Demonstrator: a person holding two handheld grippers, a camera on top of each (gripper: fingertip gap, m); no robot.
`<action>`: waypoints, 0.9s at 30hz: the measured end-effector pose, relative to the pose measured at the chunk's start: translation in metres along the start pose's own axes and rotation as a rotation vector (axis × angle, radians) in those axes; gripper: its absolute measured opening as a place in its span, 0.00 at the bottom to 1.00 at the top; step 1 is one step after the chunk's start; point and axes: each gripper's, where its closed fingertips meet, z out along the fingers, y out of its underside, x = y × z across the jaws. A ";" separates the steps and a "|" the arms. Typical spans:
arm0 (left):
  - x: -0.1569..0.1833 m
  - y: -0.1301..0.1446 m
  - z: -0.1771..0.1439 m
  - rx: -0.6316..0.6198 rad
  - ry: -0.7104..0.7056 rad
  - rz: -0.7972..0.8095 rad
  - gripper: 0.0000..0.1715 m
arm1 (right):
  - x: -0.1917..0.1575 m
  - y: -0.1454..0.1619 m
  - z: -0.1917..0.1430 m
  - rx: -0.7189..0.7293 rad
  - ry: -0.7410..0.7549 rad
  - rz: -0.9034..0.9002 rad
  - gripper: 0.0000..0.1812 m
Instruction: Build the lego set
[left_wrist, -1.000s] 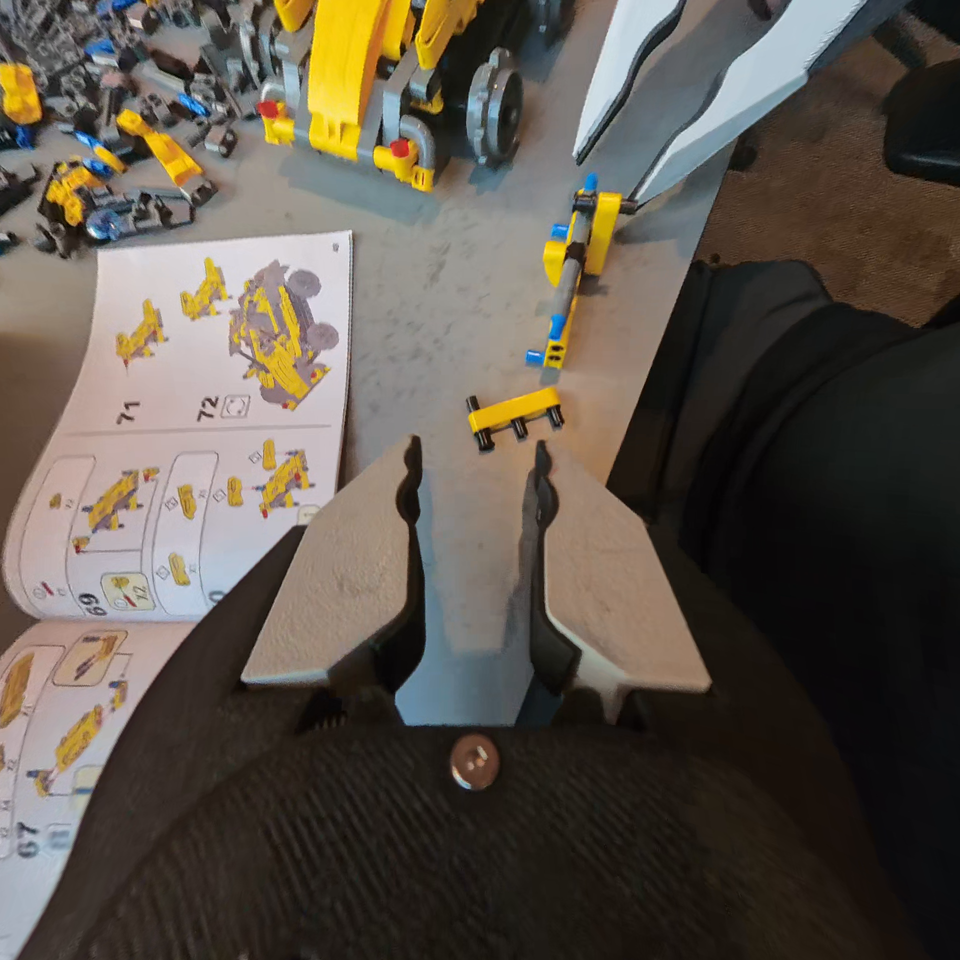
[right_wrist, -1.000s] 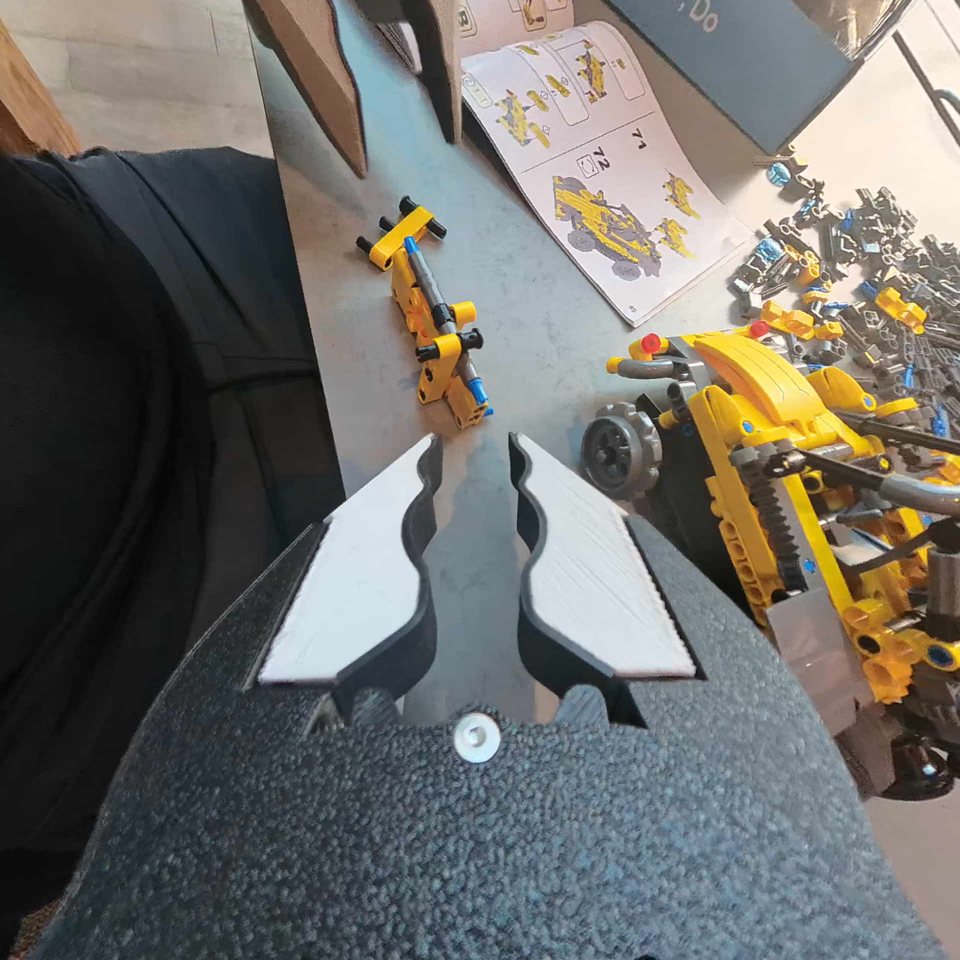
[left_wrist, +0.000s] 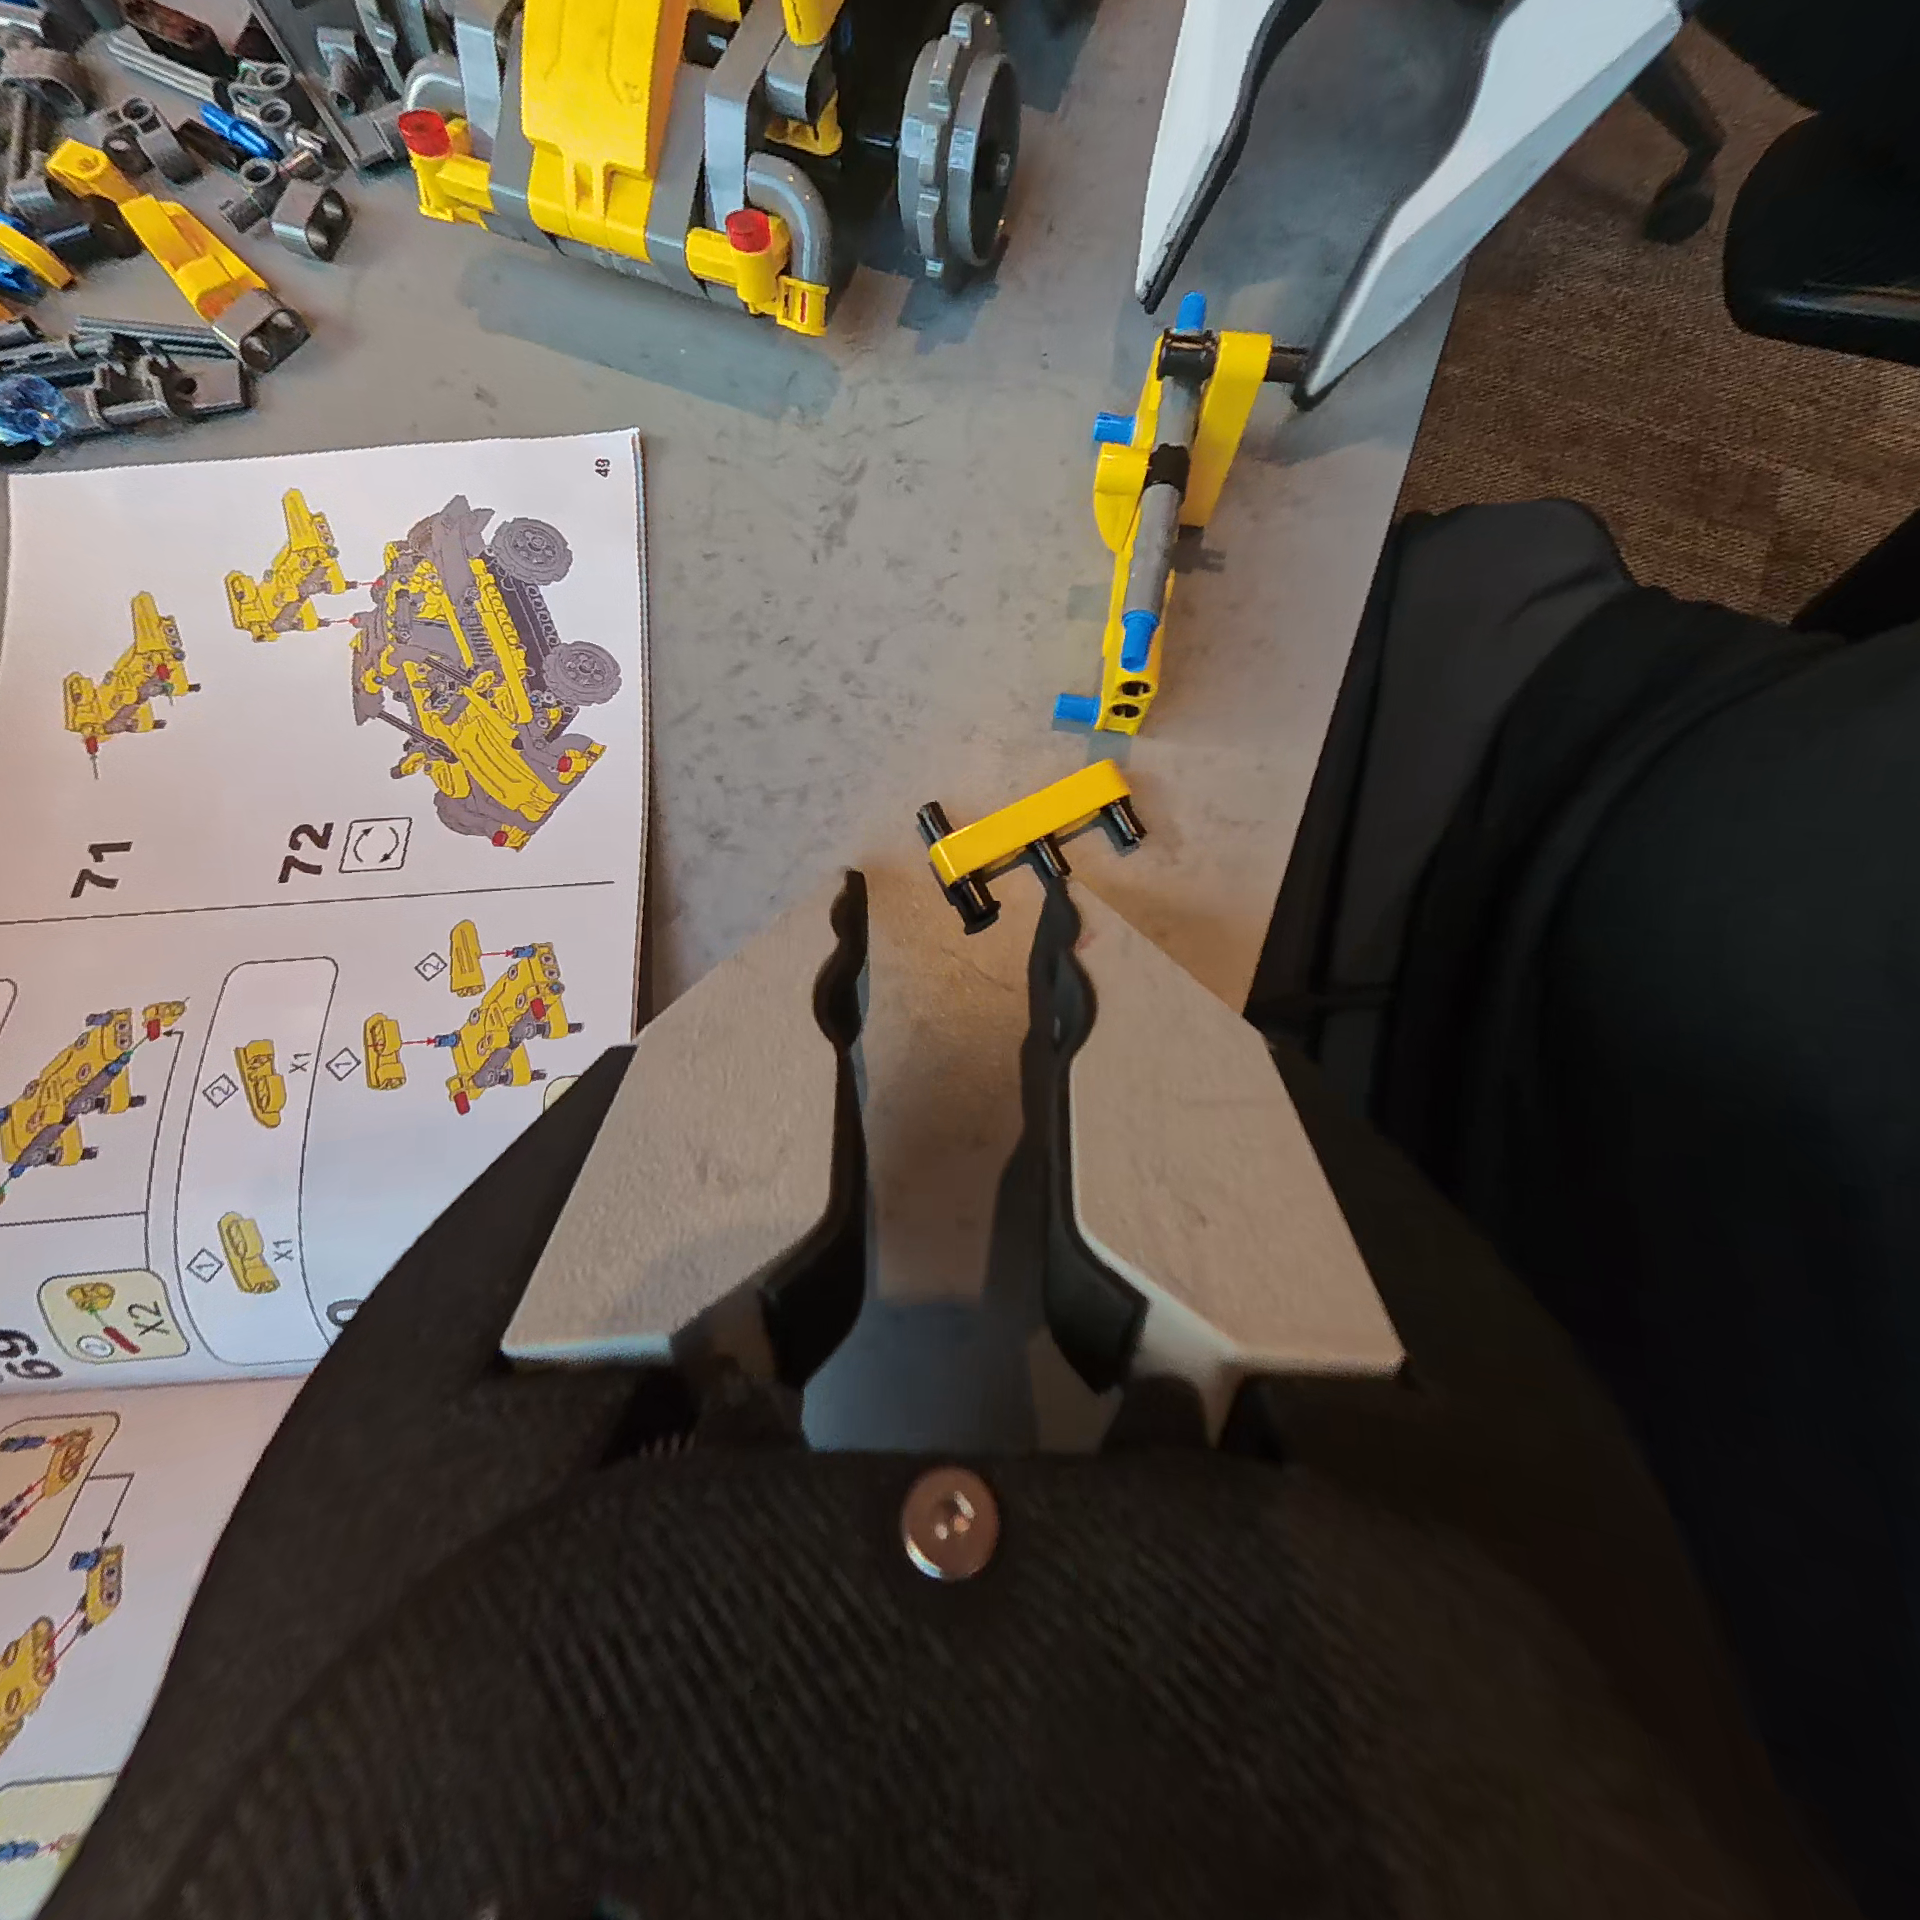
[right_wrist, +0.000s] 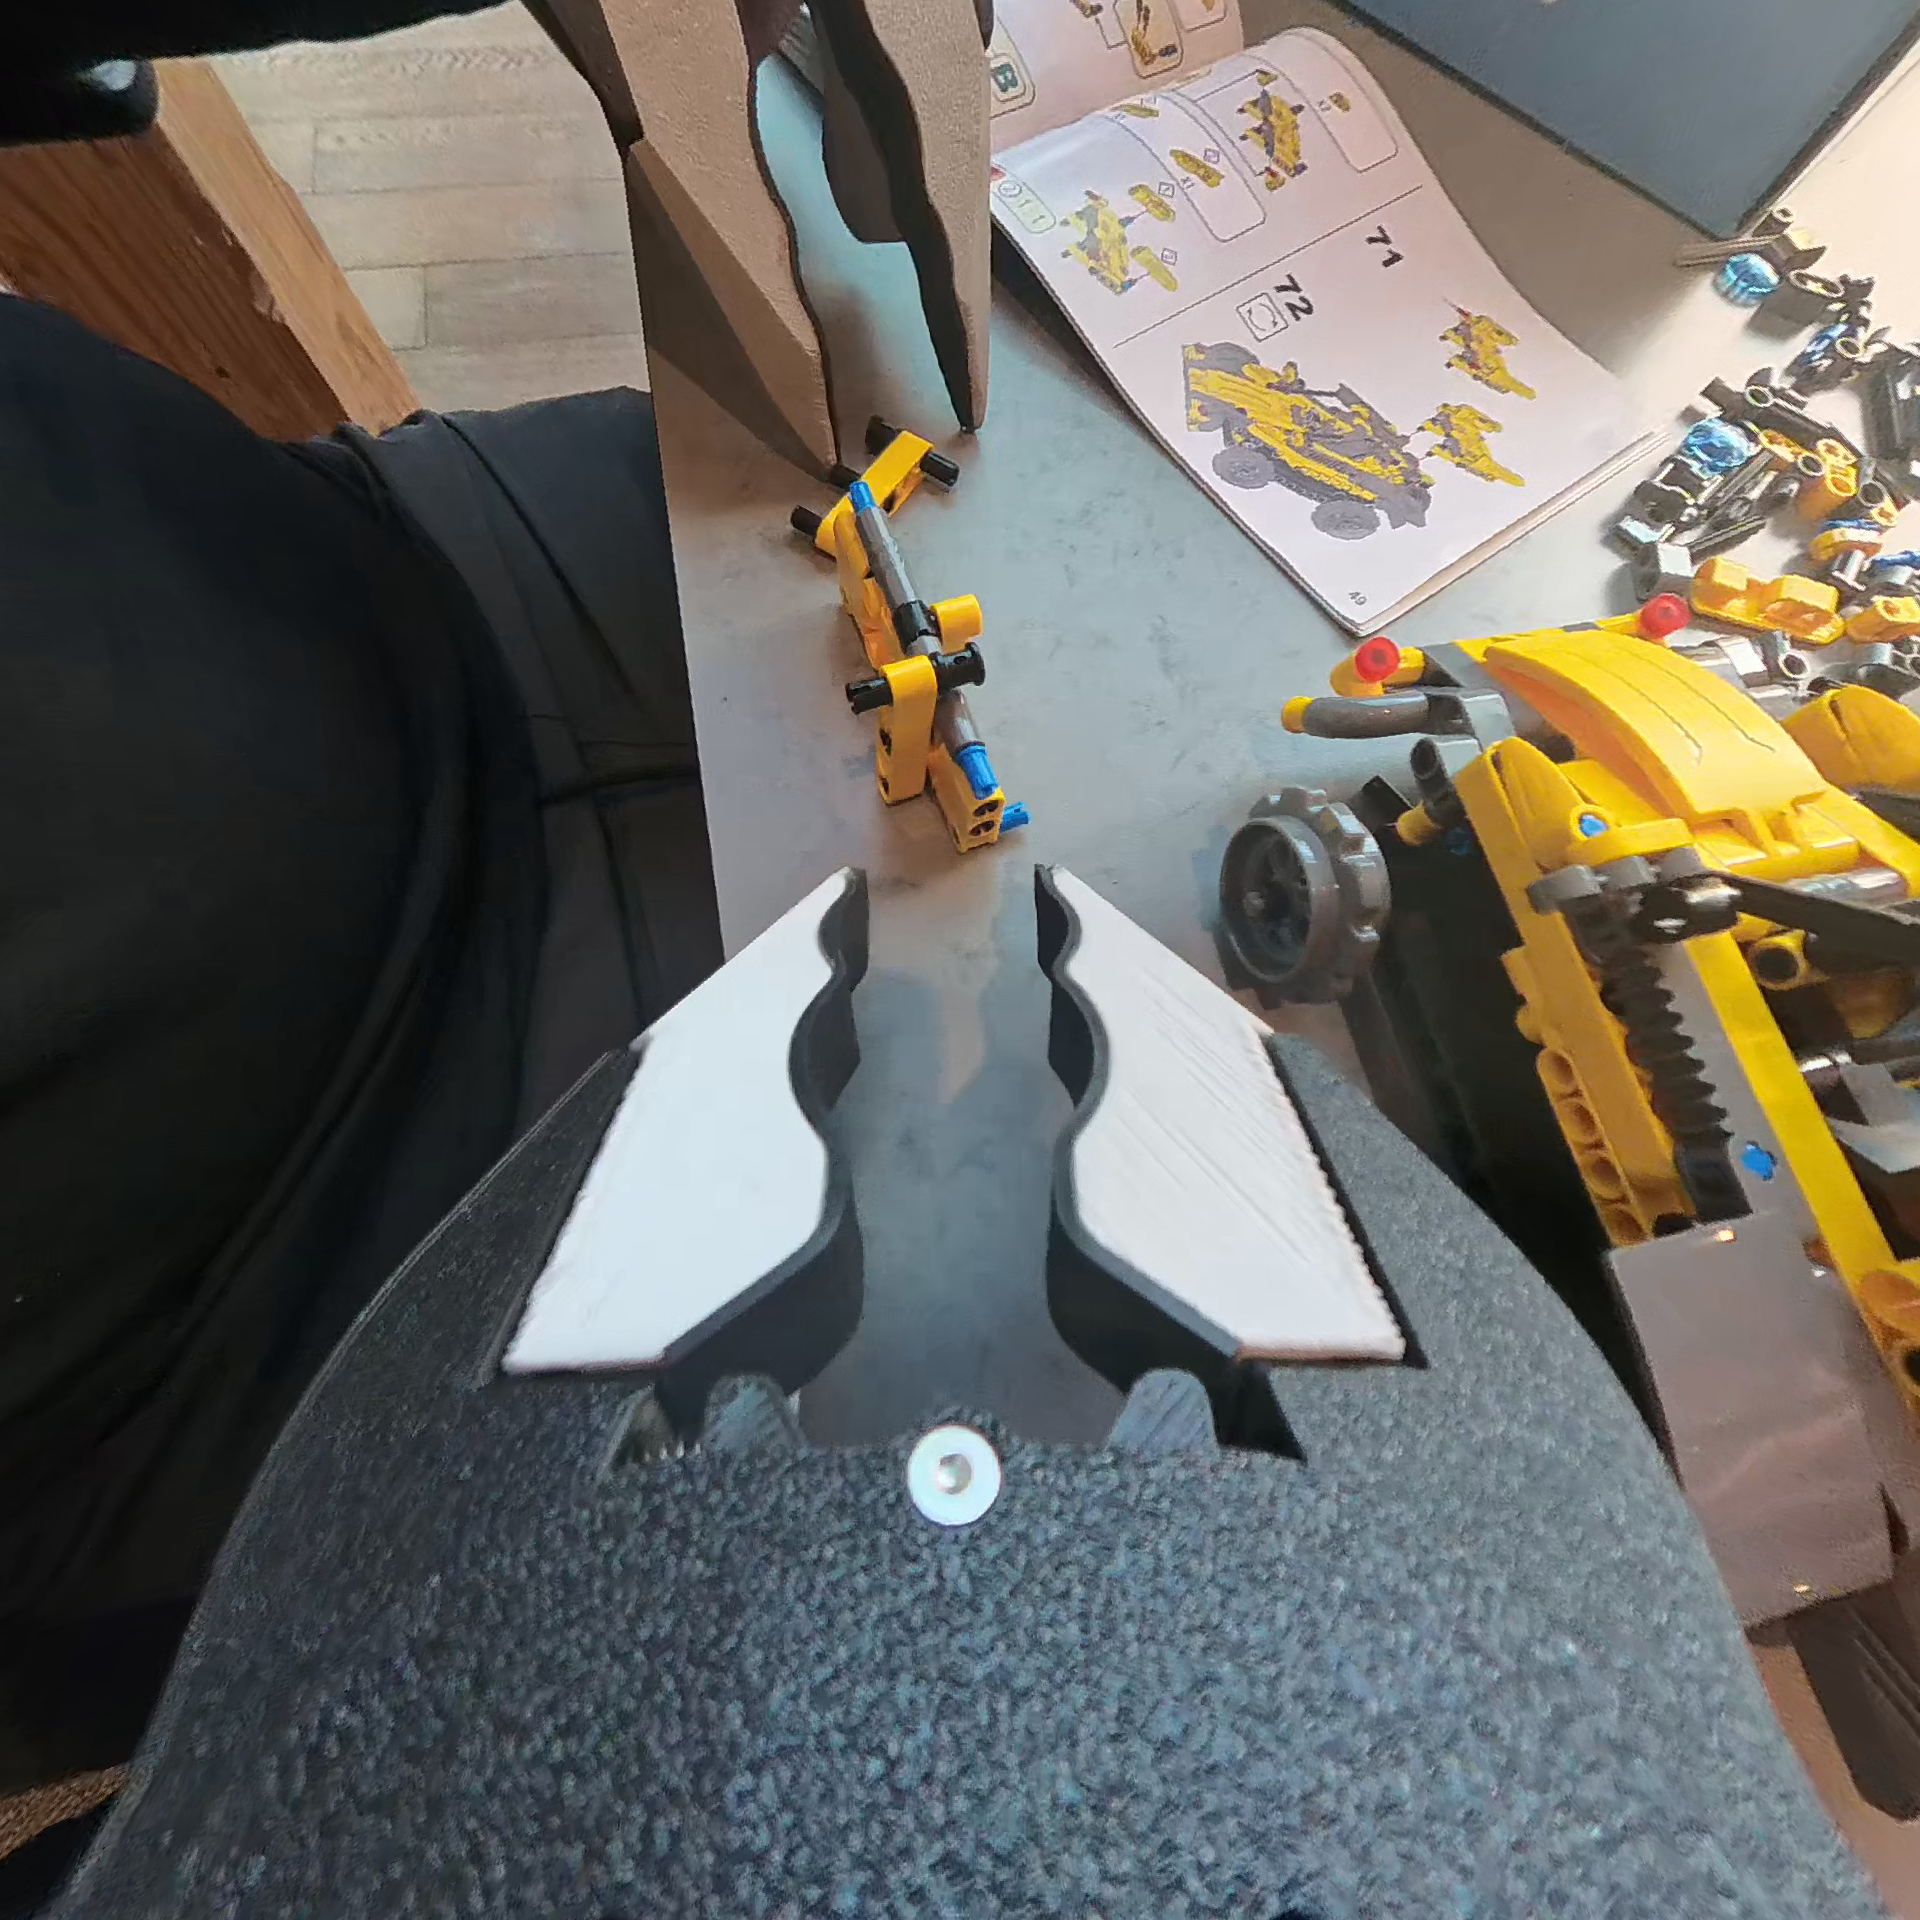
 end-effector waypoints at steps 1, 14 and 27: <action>0.001 0.000 0.000 -0.001 -0.003 -0.002 0.17 | 0.000 0.000 0.000 -0.003 -0.002 0.000 0.18; 0.008 -0.004 0.004 0.045 0.002 -0.047 0.02 | 0.001 0.001 0.001 -0.008 -0.004 0.009 0.18; -0.002 -0.006 -0.012 0.031 -0.072 -0.025 0.02 | 0.000 -0.001 -0.001 0.009 -0.009 0.008 0.18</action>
